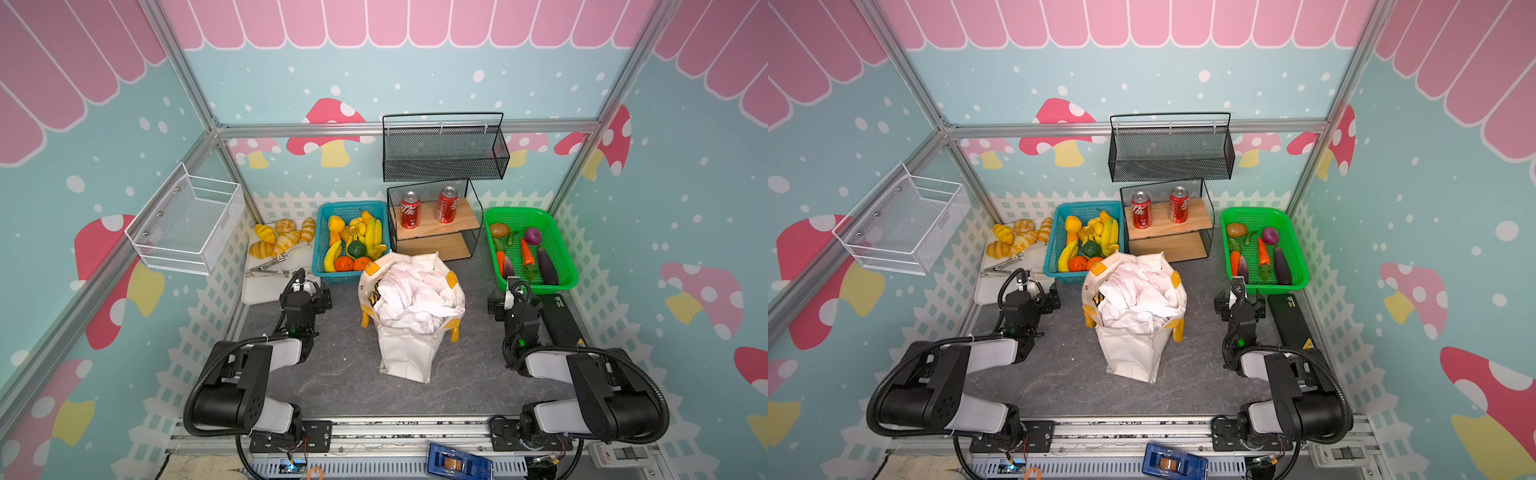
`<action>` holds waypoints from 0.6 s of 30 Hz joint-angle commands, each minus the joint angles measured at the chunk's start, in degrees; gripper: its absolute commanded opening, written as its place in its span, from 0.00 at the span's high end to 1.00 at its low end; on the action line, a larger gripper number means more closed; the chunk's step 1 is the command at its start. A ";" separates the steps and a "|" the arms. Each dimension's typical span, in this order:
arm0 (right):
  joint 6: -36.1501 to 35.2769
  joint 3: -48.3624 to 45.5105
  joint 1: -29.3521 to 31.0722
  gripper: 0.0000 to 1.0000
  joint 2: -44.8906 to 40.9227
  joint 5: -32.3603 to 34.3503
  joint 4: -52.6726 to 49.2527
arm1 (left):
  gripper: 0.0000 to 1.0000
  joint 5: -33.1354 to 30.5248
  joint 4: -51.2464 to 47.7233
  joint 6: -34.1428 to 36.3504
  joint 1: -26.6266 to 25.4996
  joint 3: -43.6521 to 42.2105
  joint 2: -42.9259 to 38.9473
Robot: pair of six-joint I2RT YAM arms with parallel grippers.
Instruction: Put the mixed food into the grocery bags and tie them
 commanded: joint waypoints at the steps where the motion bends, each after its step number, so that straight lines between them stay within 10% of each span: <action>1: -1.82 -0.52 -2.91 0.01 4.67 -5.00 12.16 | 0.00 4.92 3.08 -0.85 2.36 0.30 0.22; 18: 0.94 -3.49 -7.53 0.01 6.47 -13.64 17.71 | 0.01 5.83 4.13 -0.59 2.74 0.69 1.34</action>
